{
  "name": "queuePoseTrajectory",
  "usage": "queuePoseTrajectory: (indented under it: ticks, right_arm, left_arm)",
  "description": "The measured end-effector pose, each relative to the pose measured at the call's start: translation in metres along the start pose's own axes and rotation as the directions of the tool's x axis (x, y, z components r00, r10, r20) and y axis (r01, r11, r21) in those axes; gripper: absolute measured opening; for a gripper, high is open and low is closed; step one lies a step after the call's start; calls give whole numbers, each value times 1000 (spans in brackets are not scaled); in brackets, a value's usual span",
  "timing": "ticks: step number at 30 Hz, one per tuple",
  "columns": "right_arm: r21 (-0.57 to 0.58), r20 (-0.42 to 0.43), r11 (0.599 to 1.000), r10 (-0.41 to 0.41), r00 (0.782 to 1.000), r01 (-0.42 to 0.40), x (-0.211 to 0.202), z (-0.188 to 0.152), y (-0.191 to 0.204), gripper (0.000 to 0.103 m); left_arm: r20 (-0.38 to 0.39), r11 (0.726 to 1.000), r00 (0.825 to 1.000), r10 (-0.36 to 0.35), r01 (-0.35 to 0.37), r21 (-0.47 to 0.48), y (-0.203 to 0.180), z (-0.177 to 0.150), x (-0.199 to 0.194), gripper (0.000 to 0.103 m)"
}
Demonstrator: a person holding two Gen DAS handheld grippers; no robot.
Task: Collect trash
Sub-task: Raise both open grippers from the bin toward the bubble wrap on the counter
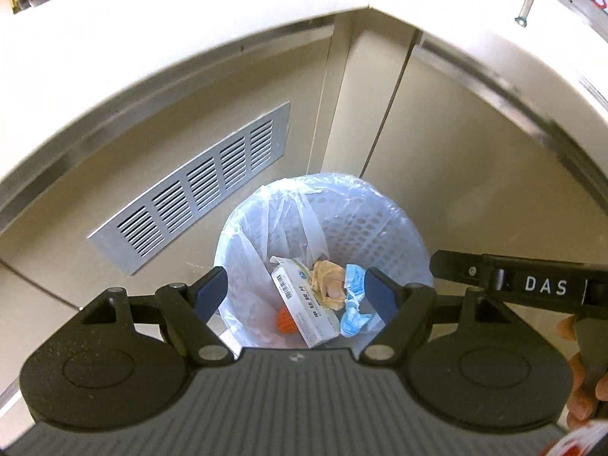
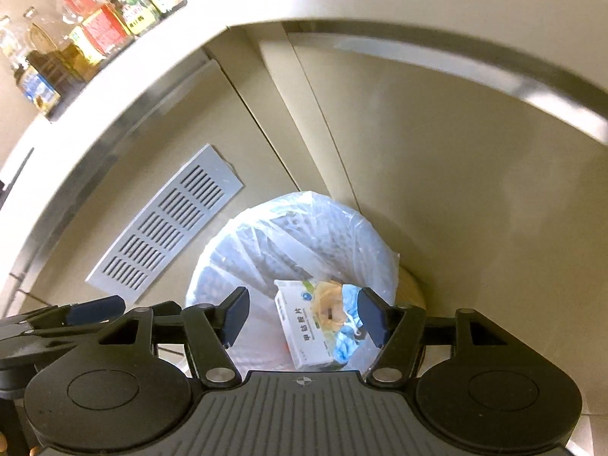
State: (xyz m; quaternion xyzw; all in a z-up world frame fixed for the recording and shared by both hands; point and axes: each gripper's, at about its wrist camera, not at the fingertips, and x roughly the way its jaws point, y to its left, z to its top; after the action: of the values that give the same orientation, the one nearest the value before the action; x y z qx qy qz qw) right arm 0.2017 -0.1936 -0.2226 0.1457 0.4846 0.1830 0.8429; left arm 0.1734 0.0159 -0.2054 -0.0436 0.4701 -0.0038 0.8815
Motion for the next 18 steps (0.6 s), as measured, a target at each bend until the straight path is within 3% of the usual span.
queuePoseTrajectory:
  ticks: [18]
  right_arm:
    - [-79,54,995,60,997,-56,-110,-12,23,69]
  left_arm:
    - [63,999,998,-25,23,37,-23,1,-106,77]
